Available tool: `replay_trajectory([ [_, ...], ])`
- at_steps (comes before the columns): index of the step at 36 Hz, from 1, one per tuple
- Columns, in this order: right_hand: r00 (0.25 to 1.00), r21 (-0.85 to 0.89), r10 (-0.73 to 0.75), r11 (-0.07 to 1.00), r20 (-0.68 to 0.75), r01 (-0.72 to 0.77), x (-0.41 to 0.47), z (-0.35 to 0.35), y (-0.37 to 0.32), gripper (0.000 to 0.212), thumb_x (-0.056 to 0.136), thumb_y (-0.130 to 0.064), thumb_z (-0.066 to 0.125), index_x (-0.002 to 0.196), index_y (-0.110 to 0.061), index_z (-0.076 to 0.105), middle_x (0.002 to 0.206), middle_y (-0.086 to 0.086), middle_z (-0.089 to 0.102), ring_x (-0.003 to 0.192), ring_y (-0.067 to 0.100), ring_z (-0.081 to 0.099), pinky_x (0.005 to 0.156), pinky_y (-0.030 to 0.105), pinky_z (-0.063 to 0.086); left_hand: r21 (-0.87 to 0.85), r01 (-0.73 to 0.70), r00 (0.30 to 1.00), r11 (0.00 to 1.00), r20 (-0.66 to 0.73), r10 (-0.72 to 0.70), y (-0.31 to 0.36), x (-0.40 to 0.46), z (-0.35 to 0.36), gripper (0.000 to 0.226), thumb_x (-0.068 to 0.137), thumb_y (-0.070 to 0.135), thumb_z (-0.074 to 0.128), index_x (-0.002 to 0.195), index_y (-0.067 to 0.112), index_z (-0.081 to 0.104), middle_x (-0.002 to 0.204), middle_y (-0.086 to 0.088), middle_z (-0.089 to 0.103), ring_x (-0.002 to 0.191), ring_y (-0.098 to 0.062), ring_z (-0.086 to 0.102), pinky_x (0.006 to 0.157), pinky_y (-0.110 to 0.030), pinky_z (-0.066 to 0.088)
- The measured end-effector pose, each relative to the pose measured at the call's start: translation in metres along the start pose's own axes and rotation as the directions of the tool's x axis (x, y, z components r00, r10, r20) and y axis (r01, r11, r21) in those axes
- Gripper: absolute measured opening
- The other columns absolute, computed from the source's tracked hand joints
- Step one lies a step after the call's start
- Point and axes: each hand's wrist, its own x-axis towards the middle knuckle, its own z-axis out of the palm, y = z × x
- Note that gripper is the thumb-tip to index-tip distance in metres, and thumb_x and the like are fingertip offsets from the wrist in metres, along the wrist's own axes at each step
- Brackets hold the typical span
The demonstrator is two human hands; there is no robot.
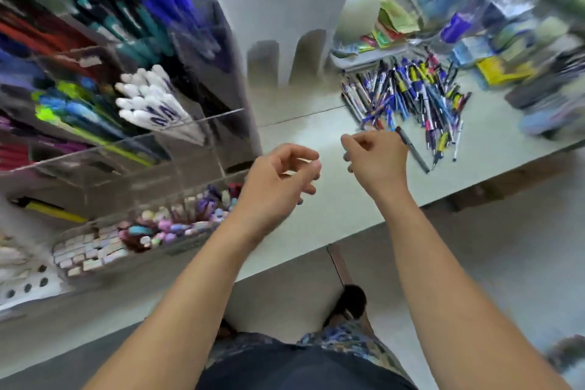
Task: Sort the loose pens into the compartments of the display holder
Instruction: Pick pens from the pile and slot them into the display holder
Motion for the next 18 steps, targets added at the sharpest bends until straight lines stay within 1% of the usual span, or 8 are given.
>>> replay_trajectory([
  [3, 0.992, -0.002, 0.125, 0.992, 0.028, -0.125, 0.027, -0.032, 0.067, 0.028, 0.089, -0.026, 0.066, 0.074, -0.004, 0.073, 0.067, 0.010, 0.071, 0.068, 0.030, 0.070, 0.070, 0.038, 0.058, 0.116, 0.065, 0.997, 0.991, -0.035, -0.062, -0.020, 0.033, 0.060, 0.007, 0.095, 0.020, 0.068, 0.098, 0.026, 0.065, 0.089, 0.003, 0.070, 0.072, -0.012, 0.070, 0.063, -0.029, 0.053],
  [5, 0.985, -0.072, 0.166, 0.984, 0.056, -0.162, 0.043, -0.057, 0.104, 0.019, 0.088, -0.021, 0.069, 0.085, -0.003, 0.076, 0.082, 0.010, 0.075, 0.080, 0.025, 0.070, 0.069, 0.028, 0.050, 0.172, 0.113, 0.990, 0.979, -0.098, -0.097, -0.035, 0.053, 0.100, 0.012, 0.094, 0.025, 0.070, 0.105, 0.024, 0.066, 0.094, 0.003, 0.070, 0.083, -0.018, 0.072, 0.073, -0.036, 0.056],
  [7, 0.977, -0.151, 0.203, 0.970, 0.063, -0.192, 0.060, -0.081, 0.141, 0.019, 0.086, -0.018, 0.071, 0.101, -0.007, 0.075, 0.100, 0.006, 0.074, 0.087, 0.020, 0.065, 0.074, 0.025, 0.043, 0.227, 0.172, 0.979, 0.958, -0.144, -0.142, -0.049, 0.071, 0.136, 0.021, 0.093, 0.030, 0.070, 0.112, 0.023, 0.065, 0.099, 0.003, 0.070, 0.090, -0.021, 0.070, 0.081, -0.039, 0.058],
  [10, 0.971, -0.238, 0.212, 0.954, 0.108, -0.182, 0.088, -0.104, 0.183, 0.028, 0.087, -0.020, 0.071, 0.112, -0.009, 0.068, 0.107, 0.008, 0.069, 0.087, 0.023, 0.060, 0.073, 0.028, 0.042, 0.263, 0.236, 0.964, 0.935, -0.187, -0.191, -0.062, 0.095, 0.181, 0.031, 0.091, 0.032, 0.072, 0.118, 0.022, 0.062, 0.106, -0.001, 0.070, 0.092, -0.021, 0.068, 0.081, -0.041, 0.059],
  [12, 0.968, -0.280, 0.202, 0.948, 0.152, -0.154, 0.106, -0.111, 0.198, 0.030, 0.089, -0.023, 0.071, 0.114, -0.006, 0.066, 0.109, 0.010, 0.067, 0.093, 0.028, 0.062, 0.072, 0.030, 0.043, 0.277, 0.270, 0.952, 0.922, -0.217, -0.213, -0.064, 0.109, 0.201, 0.036, 0.091, 0.033, 0.072, 0.123, 0.021, 0.060, 0.110, -0.002, 0.068, 0.089, -0.019, 0.066, 0.075, -0.035, 0.057],
  [14, 0.960, -0.305, 0.198, 0.943, 0.200, -0.131, 0.123, -0.111, 0.204, 0.031, 0.091, -0.025, 0.071, 0.111, -0.002, 0.065, 0.104, 0.011, 0.064, 0.095, 0.031, 0.062, 0.071, 0.034, 0.046, 0.295, 0.297, 0.941, 0.908, -0.253, -0.225, -0.063, 0.122, 0.212, 0.042, 0.092, 0.035, 0.071, 0.128, 0.019, 0.058, 0.113, -0.001, 0.064, 0.086, -0.017, 0.063, 0.066, -0.028, 0.049],
  [16, 0.947, -0.333, 0.213, 0.934, 0.239, -0.126, 0.139, -0.103, 0.207, 0.023, 0.091, -0.025, 0.071, 0.095, -0.004, 0.062, 0.085, 0.005, 0.056, 0.083, 0.032, 0.060, 0.062, 0.036, 0.047, 0.303, 0.330, 0.927, 0.894, -0.284, -0.246, -0.064, 0.136, 0.217, 0.047, 0.092, 0.036, 0.070, 0.133, 0.018, 0.054, 0.120, -0.002, 0.060, 0.093, -0.019, 0.062, 0.067, -0.027, 0.045],
  [18, 0.942, -0.393, 0.230, 0.912, 0.246, -0.120, 0.156, -0.093, 0.215, 0.029, 0.091, -0.022, 0.069, 0.074, -0.012, 0.048, 0.070, 0.001, 0.047, 0.065, 0.026, 0.051, 0.048, 0.030, 0.031, 0.309, 0.379, 0.906, 0.873, -0.318, -0.280, -0.067, 0.152, 0.218, 0.055, 0.092, 0.037, 0.070, 0.139, 0.018, 0.049, 0.130, -0.005, 0.057, 0.105, -0.023, 0.060, 0.078, -0.031, 0.047],
])
